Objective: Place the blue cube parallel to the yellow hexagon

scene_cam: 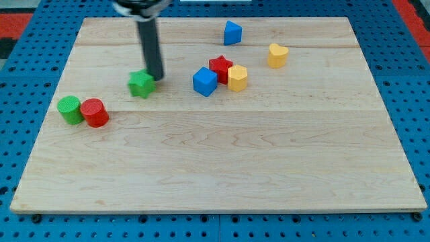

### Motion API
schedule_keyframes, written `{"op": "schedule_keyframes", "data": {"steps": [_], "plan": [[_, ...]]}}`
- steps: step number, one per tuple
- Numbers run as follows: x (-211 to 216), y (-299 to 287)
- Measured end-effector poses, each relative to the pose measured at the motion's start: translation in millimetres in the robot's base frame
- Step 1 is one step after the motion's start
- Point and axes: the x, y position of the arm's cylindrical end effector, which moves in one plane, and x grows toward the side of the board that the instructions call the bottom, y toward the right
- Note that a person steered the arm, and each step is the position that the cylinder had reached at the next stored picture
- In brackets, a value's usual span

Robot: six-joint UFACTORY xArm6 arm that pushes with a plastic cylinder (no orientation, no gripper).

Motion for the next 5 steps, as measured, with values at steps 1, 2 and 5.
{"op": "schedule_keyframes", "data": {"steps": [1, 2, 5], "plan": [[4, -52], [0, 13], [-45, 204]]}}
